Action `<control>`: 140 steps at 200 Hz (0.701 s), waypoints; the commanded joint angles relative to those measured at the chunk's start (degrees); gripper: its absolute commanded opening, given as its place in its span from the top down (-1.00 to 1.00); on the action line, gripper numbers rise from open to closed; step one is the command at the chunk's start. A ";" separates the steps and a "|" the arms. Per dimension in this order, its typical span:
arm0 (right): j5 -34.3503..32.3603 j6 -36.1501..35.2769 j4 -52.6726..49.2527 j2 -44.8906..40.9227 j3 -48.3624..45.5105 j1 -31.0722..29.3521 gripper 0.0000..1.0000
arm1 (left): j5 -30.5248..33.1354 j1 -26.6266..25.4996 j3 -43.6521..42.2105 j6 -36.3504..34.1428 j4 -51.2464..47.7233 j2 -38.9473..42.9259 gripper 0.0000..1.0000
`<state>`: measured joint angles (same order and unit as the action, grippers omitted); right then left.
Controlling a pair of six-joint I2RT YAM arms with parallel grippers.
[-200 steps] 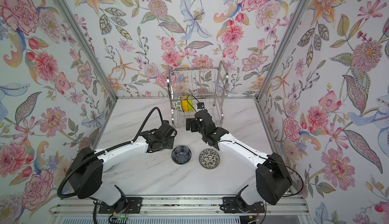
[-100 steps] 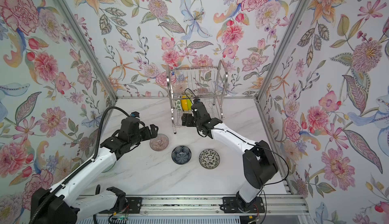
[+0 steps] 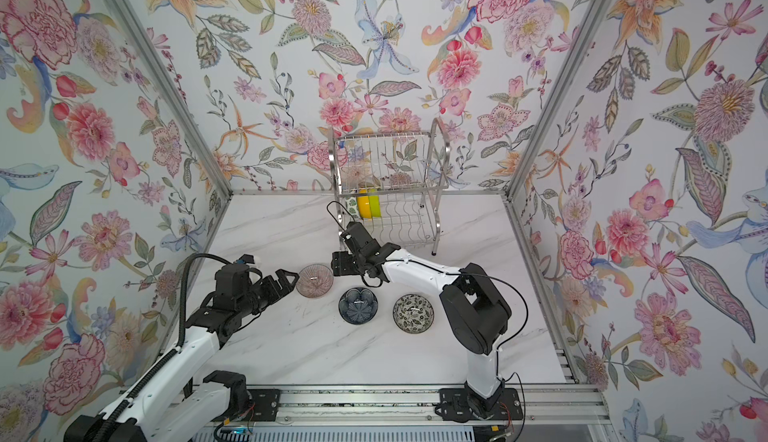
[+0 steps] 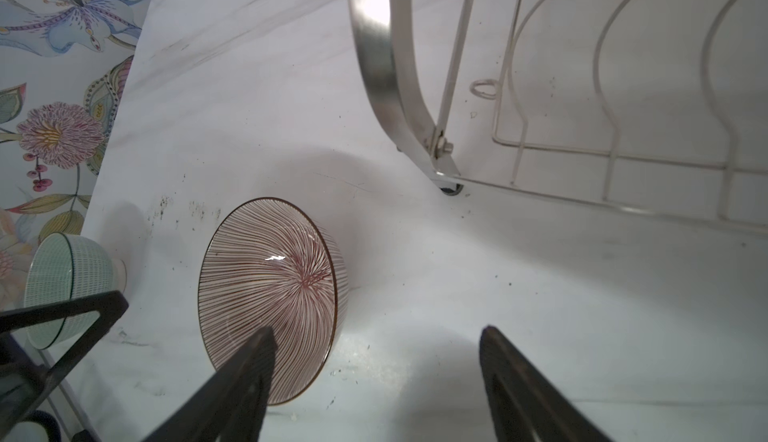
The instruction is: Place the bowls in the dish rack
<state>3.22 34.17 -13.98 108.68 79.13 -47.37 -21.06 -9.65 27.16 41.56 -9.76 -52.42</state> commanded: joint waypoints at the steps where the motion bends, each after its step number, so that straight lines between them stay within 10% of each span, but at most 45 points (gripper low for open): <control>1: -0.13 1.05 -1.02 3.16 3.06 -1.23 -0.47 | -3.12 0.53 -1.31 1.86 3.15 0.75 -0.98; 140: -2.62 -2.75 -7.29 15.40 12.23 -5.23 -0.08 | -3.06 0.77 -3.96 1.34 2.88 1.95 -0.98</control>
<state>1.98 32.77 -18.50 122.08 88.84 -51.90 -23.64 -9.37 23.53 43.00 -7.60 -50.57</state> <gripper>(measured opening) 0.571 0.989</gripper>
